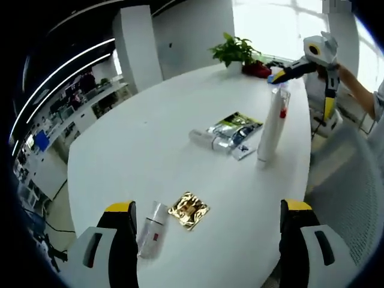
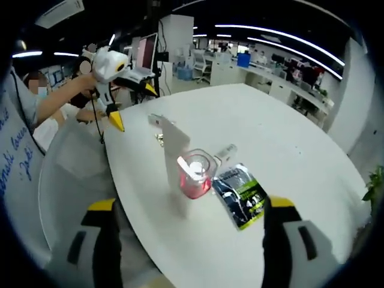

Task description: Arrange the skincare products in the storage area until every visible bottle or jar stands upright without overlapping.

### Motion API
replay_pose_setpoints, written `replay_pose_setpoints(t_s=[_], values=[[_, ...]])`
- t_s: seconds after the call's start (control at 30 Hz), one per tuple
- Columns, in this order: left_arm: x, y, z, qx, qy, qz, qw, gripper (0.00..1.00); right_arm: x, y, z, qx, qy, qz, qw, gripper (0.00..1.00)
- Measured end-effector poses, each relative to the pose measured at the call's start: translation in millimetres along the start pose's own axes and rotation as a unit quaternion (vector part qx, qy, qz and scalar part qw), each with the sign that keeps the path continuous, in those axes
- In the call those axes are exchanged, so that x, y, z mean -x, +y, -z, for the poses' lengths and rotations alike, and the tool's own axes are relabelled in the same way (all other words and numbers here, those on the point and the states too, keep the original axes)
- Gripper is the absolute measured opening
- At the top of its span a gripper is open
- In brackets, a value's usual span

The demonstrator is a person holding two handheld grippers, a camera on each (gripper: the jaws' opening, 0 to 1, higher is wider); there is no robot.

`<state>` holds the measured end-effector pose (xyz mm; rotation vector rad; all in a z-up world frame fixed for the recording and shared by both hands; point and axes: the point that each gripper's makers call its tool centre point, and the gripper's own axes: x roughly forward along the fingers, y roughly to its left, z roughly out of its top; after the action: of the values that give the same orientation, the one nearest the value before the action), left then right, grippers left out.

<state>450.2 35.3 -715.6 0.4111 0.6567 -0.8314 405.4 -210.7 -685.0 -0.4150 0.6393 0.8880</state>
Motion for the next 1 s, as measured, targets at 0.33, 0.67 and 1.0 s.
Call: replay_pose_setpoints(t_s=[0.33,0.67,1.0], values=[[-11,13.1,18.4,-0.008,0.048,0.009,0.9988,0.97,-1,-4,6.0,-0.011,0.005,0.002,0.9999,1.0],[-17,29.5,46.0,-0.013,0.111,0.024,0.9934,0.97,-3,-5,10.4,-0.019,0.004,0.0,0.9998,1.0],[-28,43.2,71.4,-0.025,0.162,0.044,0.9855,0.94,0,-8,9.2,-0.022,0.002,0.011,0.9997,1.0]])
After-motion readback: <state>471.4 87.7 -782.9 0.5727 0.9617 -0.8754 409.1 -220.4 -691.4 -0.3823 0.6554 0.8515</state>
